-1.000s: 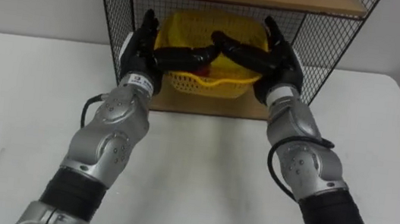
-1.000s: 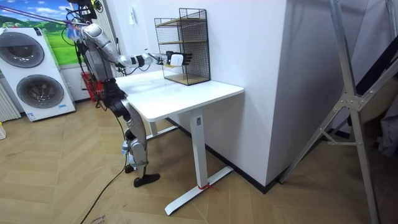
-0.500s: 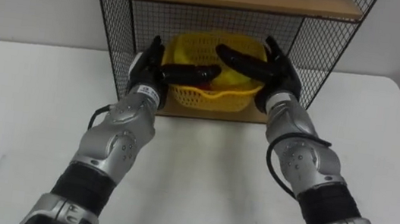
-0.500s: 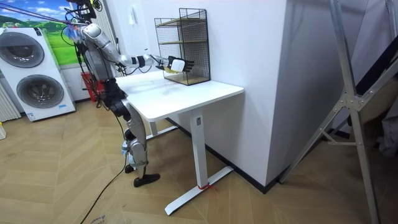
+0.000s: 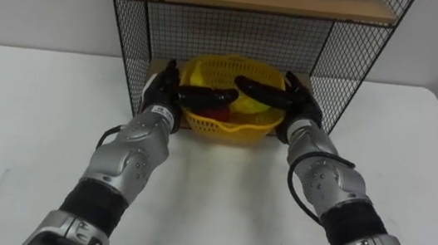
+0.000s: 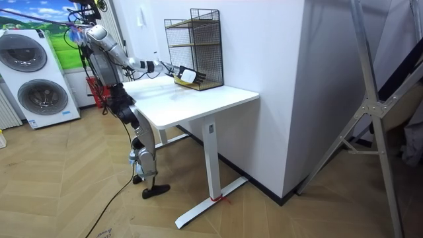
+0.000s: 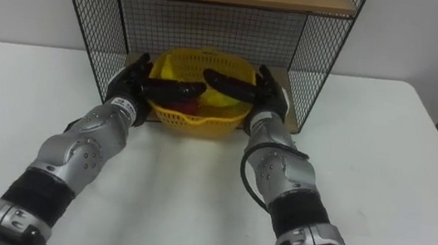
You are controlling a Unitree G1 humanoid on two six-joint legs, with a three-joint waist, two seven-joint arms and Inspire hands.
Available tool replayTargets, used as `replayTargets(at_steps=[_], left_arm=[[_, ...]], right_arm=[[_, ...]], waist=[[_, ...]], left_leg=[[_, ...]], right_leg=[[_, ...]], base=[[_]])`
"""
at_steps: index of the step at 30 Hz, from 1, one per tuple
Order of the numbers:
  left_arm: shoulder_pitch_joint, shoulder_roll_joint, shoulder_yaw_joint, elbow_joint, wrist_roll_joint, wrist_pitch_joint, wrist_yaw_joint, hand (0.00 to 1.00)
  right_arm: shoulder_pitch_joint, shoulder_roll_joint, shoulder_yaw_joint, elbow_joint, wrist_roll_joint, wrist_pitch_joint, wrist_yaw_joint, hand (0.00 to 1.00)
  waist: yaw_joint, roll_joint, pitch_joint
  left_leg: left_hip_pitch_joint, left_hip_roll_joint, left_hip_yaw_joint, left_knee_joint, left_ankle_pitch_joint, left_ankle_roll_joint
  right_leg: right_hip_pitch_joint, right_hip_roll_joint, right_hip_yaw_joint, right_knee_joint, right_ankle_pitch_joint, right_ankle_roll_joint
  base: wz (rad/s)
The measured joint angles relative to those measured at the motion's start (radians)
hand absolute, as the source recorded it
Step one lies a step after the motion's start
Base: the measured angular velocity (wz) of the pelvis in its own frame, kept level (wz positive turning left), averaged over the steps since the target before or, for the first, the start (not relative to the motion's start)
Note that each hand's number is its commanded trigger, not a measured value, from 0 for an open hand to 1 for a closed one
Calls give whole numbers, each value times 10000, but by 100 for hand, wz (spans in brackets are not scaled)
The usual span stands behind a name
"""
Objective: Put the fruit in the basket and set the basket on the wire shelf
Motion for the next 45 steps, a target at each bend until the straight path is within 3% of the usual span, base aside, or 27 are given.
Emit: replayTargets(at_steps=[7,15,19,22,33,39,45], left_arm=[[2,-11,123,-15,-23,32,50,0],[6,31,151,-27,11,150,97,0],[58,143,156,-26,23,321,33,0],[133,218,157,-27,61,487,-139,0],[133,550,174,-211,64,607,-425,0],[212,743,420,-1537,291,596,-515,0],[867,821,501,-2790,280,589,-278,0]], right_arm=[[2,-23,-237,-10,144,166,-17,0],[17,-73,-278,-21,-391,423,-19,0],[31,-137,-270,-24,-1189,470,269,0],[31,-270,-273,-123,-1520,519,482,0],[317,-488,-274,-1333,-2316,614,1084,0],[391,-515,-375,-1763,-2657,612,1131,0],[572,-604,-551,-2164,-2632,612,1128,0]], waist=[[-16,4,-5],[-70,32,-22],[-35,112,-98],[-24,115,-219],[-11,38,-283],[38,28,-283],[76,14,-274]], left_leg=[[187,-112,6,-338,230,-12],[251,-110,-33,-349,241,-29],[350,-97,6,-396,254,-34],[431,-123,49,-540,340,-39],[672,-109,32,-622,374,-53],[722,-91,13,-679,393,-76],[889,-96,7,-829,410,-85]], right_leg=[[-4,-11,21,-35,26,-15],[68,15,42,-35,26,-20],[148,23,65,6,30,-26],[149,10,88,-8,32,-29],[332,15,105,-35,36,-44],[416,57,92,-186,81,-56],[557,72,99,-241,80,-48]], base=[[-1],[1],[-2],[-1],[0],[0],[1]])
